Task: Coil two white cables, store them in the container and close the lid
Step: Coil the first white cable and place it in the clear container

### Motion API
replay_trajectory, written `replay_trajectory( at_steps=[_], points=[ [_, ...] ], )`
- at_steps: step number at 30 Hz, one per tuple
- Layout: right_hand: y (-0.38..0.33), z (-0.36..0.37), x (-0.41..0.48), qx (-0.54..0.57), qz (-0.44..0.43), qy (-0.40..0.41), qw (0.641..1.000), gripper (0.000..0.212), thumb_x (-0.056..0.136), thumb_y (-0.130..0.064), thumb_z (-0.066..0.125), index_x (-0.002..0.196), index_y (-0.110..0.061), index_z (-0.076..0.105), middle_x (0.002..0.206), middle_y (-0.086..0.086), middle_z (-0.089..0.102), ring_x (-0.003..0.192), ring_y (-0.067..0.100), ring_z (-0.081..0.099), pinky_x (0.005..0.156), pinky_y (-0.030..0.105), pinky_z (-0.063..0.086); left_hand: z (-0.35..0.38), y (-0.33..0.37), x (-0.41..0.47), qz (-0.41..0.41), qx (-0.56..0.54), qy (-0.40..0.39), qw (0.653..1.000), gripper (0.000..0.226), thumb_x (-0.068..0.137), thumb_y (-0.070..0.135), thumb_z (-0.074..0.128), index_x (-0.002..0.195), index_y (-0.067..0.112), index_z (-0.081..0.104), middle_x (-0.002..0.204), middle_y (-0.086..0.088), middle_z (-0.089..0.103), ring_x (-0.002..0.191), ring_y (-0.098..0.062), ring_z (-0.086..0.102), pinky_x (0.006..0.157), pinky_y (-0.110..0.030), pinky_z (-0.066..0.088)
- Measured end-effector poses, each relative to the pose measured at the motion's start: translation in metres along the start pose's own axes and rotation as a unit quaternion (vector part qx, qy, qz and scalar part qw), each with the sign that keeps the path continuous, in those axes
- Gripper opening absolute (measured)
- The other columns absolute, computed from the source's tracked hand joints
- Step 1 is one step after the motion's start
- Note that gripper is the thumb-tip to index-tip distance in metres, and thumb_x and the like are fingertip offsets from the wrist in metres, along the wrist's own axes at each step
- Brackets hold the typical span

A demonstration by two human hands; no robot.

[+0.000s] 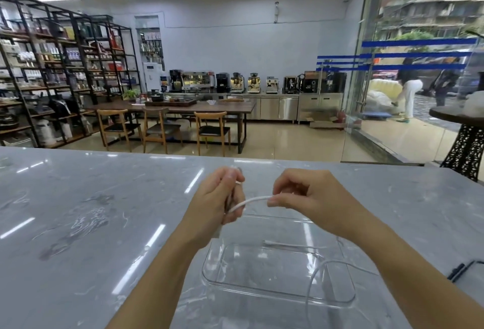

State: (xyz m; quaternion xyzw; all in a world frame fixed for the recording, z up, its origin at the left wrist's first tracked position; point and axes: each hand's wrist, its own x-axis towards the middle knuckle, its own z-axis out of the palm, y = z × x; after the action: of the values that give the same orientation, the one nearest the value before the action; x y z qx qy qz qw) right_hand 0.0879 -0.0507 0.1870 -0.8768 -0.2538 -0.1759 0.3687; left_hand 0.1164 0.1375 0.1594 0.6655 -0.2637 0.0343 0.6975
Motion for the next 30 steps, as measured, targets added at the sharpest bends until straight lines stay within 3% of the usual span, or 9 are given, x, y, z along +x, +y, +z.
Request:
replay_trajectory(
  at_steps=[3, 8, 11, 15, 17, 19, 23, 26, 30],
  points=[
    [0.012, -0.008, -0.006, 0.052, 0.018, -0.015, 0.998, 0.004, 0.076, -0.015, 0.071, 0.073, -0.015, 0.069, 0.062, -0.005, 0.061, 0.051, 0.010, 0.044, 0.053, 0.014, 0.036, -0.009, 0.002, 0.000, 0.010, 0.010, 0.015, 1.000, 0.027, 0.095, 0.023, 0.033, 0.082, 0.007, 0.050, 0.043, -0.001, 0.052, 0.033, -0.010, 0.036, 0.034, -0.017, 0.031],
    [0.006, 0.000, -0.002, 0.003, -0.043, 0.041, 0.998, 0.003, 0.075, -0.008, 0.072, 0.073, -0.006, 0.070, 0.062, -0.013, 0.059, 0.059, -0.002, 0.051, 0.059, 0.008, 0.036, 0.000, -0.004, -0.007, -0.030, 0.039, -0.086, 0.995, 0.030, 0.097, 0.021, 0.032, 0.086, 0.002, 0.053, 0.044, -0.004, 0.053, 0.033, -0.013, 0.037, 0.041, -0.020, 0.035],
    [0.007, 0.004, 0.005, -0.032, -0.064, 0.092, 0.993, 0.008, 0.075, -0.016, 0.073, 0.073, -0.009, 0.069, 0.063, -0.016, 0.057, 0.061, -0.002, 0.051, 0.059, 0.010, 0.037, 0.006, -0.008, -0.009, -0.054, 0.012, -0.112, 0.992, 0.034, 0.097, 0.022, 0.031, 0.084, 0.003, 0.056, 0.041, 0.000, 0.041, 0.035, -0.010, 0.028, 0.040, -0.018, 0.029],
    [0.015, 0.010, 0.007, -0.034, -0.065, 0.153, 0.986, 0.028, 0.066, -0.038, 0.075, 0.068, -0.011, 0.070, 0.058, 0.002, 0.061, 0.053, 0.011, 0.046, 0.049, 0.020, 0.037, 0.002, -0.012, -0.011, -0.111, -0.062, -0.158, 0.979, 0.032, 0.092, 0.030, 0.043, 0.071, 0.012, 0.058, 0.039, 0.004, 0.032, 0.035, -0.008, 0.023, 0.038, -0.017, 0.025],
    [0.018, 0.013, 0.008, 0.007, -0.051, 0.174, 0.983, 0.038, 0.062, -0.047, 0.073, 0.063, -0.010, 0.068, 0.053, 0.007, 0.058, 0.049, 0.013, 0.042, 0.048, 0.025, 0.036, -0.002, -0.012, -0.014, -0.123, -0.132, -0.193, 0.965, 0.027, 0.086, 0.032, 0.052, 0.066, 0.016, 0.055, 0.039, 0.008, 0.030, 0.033, -0.005, 0.024, 0.037, -0.018, 0.022],
    [0.027, 0.012, 0.009, 0.104, -0.005, 0.181, 0.978, 0.035, 0.066, -0.040, 0.072, 0.061, -0.006, 0.067, 0.049, 0.001, 0.054, 0.047, 0.009, 0.040, 0.048, 0.020, 0.034, -0.007, -0.011, -0.015, -0.098, -0.248, -0.241, 0.933, 0.024, 0.088, 0.032, 0.055, 0.070, 0.015, 0.055, 0.042, 0.010, 0.029, 0.033, -0.005, 0.026, 0.040, -0.020, 0.022],
    [0.044, 0.012, 0.003, 0.179, 0.024, 0.179, 0.967, 0.014, 0.084, -0.015, 0.061, 0.072, -0.018, 0.067, 0.049, -0.008, 0.050, 0.047, 0.004, 0.042, 0.050, 0.013, 0.036, -0.017, 0.006, -0.008, -0.042, -0.465, -0.318, 0.825, 0.032, 0.101, 0.018, 0.022, 0.093, 0.002, 0.049, 0.057, -0.001, 0.037, 0.046, -0.015, 0.033, 0.051, -0.027, 0.030],
    [0.046, 0.010, 0.002, 0.205, 0.012, 0.210, 0.956, 0.021, 0.086, -0.009, 0.058, 0.089, -0.030, 0.058, 0.063, -0.002, 0.054, 0.050, 0.008, 0.048, 0.051, 0.016, 0.042, -0.021, 0.020, -0.004, -0.005, -0.480, -0.301, 0.824, 0.034, 0.102, 0.019, 0.018, 0.095, 0.001, 0.047, 0.058, -0.004, 0.037, 0.043, -0.016, 0.028, 0.052, -0.030, 0.028],
    [0.055, 0.012, 0.005, 0.176, 0.032, 0.239, 0.954, 0.019, 0.087, -0.009, 0.057, 0.079, -0.026, 0.051, 0.071, 0.001, 0.057, 0.056, 0.010, 0.053, 0.056, 0.017, 0.047, -0.021, 0.032, 0.000, 0.025, -0.494, -0.283, 0.821, 0.039, 0.101, 0.022, 0.016, 0.094, 0.000, 0.048, 0.052, -0.003, 0.035, 0.045, -0.018, 0.031, 0.060, -0.032, 0.030]
  ],
)
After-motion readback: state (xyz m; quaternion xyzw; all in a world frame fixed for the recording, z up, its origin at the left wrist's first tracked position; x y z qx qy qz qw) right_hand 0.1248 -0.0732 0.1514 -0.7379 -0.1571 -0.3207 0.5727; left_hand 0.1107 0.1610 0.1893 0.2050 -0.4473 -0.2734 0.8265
